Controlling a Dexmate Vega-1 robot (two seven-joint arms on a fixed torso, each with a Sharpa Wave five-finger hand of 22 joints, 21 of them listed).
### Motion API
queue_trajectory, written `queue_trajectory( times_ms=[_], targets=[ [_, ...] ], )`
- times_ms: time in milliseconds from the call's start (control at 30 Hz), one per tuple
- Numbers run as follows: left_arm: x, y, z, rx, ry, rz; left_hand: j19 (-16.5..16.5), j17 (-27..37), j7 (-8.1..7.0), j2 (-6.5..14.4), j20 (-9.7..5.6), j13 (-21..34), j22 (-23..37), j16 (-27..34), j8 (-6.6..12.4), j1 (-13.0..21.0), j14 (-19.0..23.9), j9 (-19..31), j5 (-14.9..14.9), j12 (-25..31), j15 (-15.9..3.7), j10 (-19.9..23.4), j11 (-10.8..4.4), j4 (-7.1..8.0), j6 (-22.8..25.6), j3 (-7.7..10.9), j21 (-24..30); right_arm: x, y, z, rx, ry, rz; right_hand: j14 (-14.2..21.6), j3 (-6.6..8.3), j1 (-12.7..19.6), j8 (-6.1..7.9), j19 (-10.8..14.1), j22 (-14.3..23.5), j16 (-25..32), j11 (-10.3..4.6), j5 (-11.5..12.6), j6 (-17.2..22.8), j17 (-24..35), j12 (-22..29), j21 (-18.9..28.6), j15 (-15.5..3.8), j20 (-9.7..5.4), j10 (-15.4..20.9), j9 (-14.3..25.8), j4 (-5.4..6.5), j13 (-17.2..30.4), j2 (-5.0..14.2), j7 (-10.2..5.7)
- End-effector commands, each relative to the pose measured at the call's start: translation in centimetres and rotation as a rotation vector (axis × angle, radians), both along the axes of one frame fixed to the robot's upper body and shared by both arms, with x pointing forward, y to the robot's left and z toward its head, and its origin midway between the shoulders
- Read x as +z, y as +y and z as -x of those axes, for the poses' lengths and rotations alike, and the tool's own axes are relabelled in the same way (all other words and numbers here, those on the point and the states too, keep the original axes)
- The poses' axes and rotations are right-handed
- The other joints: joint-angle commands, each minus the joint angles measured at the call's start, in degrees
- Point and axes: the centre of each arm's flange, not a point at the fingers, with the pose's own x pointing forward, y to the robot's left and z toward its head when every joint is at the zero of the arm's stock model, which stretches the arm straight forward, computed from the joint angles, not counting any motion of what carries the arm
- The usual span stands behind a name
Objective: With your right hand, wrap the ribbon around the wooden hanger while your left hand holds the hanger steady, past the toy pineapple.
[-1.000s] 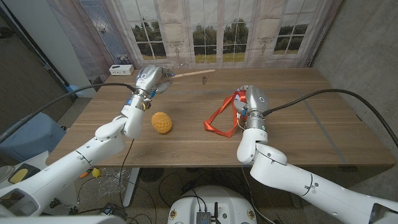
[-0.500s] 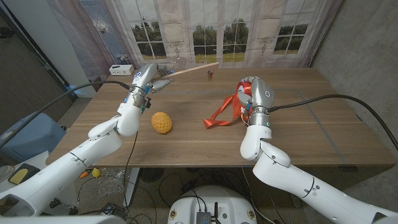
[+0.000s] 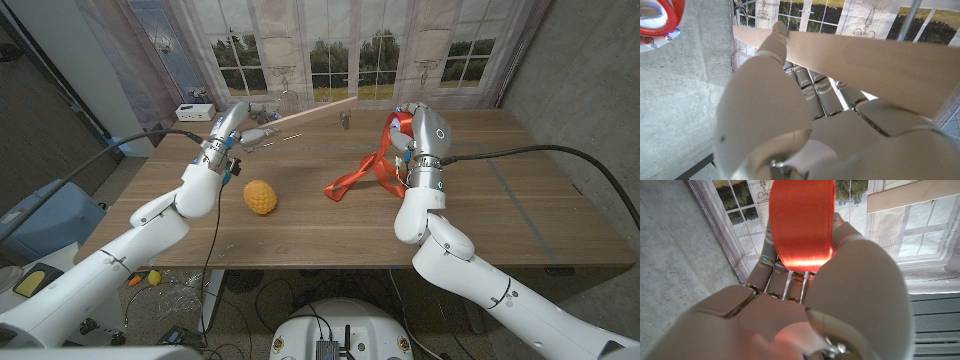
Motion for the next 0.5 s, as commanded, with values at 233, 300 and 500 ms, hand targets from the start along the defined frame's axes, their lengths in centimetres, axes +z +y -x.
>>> queue_trajectory(
  times_ms=[233,300,500],
  targets=[
    [-0.2,0.5,0.8,-0.104,0.102,-0.004,-0.41,0.30,1.38,6.13,-1.46,0.25,-0.07,-0.36,-0.10,5.76,3.34,0.27,0.33,-0.22,-6.62,0.46,-0.10,0.80,1.31,1.29,0.78,5.9,0.5,-0.1,-0.024,-0.064,0.110,8.21,0.47,11.13,-0.02,0.89,-0.36,0.48,3.02,0.03,0.98,0.07,-0.42,1.06,-12.35,-6.65,3.50,-0.13,-0.10,0.01,10.57,0.80],
    [-0.2,0.5,0.9,-0.092,0.102,-0.013,-0.56,0.33,1.38,6.11,-1.43,0.26,-0.11,-0.40,-0.13,5.76,3.35,0.32,0.34,-0.28,-6.63,0.46,-0.04,0.79,1.30,1.32,0.82,6.5,0.6,-0.2,-0.026,-0.067,0.119,8.20,0.50,11.14,-0.07,0.89,-0.46,0.42,3.03,0.02,1.00,0.02,-0.46,1.17,-12.36,-6.65,3.62,-0.18,-0.12,0.00,10.54,0.94],
    [-0.2,0.4,0.8,-0.111,0.135,-0.029,-0.57,0.42,1.36,6.09,-1.41,0.34,-0.17,-0.48,-0.23,5.78,3.41,0.37,0.36,-0.39,-6.62,0.47,0.02,0.78,1.25,1.41,1.05,7.9,1.2,-0.4,-0.018,-0.087,0.141,8.30,0.56,11.17,-0.21,0.86,-0.71,0.38,3.17,-0.01,1.08,0.00,-0.64,1.44,-12.35,-6.66,3.69,-0.30,-0.17,-0.01,10.51,0.90]
  ],
)
